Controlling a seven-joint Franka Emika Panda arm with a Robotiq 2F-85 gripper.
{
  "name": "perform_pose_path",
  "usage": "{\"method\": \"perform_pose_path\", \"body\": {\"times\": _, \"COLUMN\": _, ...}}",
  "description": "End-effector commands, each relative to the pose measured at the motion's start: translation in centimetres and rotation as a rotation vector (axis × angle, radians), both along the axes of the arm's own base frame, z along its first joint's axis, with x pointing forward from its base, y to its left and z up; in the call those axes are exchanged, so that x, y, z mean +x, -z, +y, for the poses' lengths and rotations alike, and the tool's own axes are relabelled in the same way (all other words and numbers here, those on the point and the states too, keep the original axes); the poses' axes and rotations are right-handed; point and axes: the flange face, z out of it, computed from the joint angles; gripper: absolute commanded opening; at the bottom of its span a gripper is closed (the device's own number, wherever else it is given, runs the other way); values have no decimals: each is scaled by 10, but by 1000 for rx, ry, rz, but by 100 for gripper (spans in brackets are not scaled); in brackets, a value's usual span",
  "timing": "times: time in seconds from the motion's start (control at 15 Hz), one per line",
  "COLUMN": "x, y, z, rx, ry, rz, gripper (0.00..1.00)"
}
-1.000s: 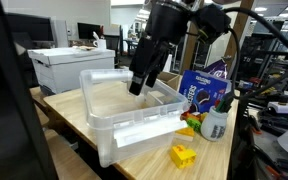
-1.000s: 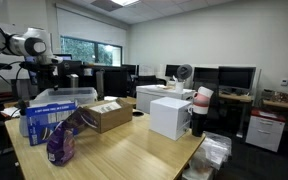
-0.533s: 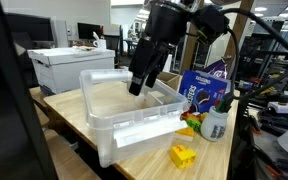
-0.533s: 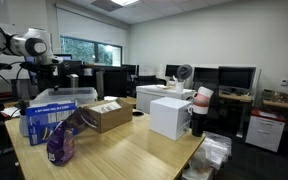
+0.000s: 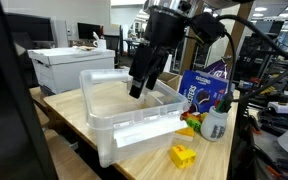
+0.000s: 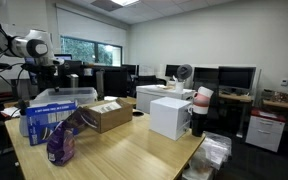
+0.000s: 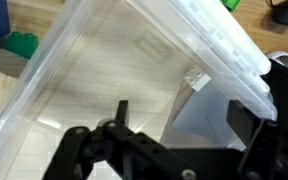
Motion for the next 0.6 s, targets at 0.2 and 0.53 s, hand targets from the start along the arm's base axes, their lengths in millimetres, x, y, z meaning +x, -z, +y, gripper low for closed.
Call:
{"method": "perform_pose_path", "body": {"times": 0.2, "x": 19, "y": 26, "z": -15, "rx": 34, "ry": 113, "rz": 4, "gripper": 100}}
{"method": "perform_pose_path", "body": {"times": 0.53, "x": 27, "y": 44, "z": -10, "rx": 80, "ry": 165, "rz": 38, "gripper": 100}}
